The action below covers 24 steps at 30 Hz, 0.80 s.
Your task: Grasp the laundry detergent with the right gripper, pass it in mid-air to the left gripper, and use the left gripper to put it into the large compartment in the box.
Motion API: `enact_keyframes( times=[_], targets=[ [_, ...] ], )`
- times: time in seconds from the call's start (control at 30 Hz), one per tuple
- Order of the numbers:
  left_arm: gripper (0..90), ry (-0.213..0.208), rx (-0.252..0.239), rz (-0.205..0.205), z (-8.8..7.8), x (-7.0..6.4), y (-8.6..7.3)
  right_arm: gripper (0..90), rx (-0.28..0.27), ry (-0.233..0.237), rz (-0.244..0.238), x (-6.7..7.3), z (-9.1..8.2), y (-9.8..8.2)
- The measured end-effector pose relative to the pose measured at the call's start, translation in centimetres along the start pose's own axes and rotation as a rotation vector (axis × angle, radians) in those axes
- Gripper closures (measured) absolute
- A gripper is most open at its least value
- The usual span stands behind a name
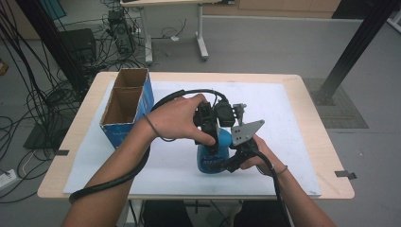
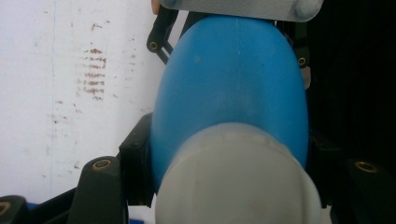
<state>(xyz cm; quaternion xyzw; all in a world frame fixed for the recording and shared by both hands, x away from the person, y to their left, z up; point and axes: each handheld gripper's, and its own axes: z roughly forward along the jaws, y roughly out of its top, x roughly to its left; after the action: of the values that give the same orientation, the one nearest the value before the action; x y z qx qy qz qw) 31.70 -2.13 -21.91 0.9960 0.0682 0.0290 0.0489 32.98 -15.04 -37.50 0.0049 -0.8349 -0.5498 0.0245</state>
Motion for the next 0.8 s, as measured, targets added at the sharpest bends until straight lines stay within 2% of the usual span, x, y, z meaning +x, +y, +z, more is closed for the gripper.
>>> enact_keyframes(
  times=[0.8],
  targets=[
    [37.2, 0.004, 0.001, 0.001, -0.25, -0.26, 0.0, 41.1, -0.006, -0.002, -0.005, 0.15, 0.01, 0.17]
  ],
)
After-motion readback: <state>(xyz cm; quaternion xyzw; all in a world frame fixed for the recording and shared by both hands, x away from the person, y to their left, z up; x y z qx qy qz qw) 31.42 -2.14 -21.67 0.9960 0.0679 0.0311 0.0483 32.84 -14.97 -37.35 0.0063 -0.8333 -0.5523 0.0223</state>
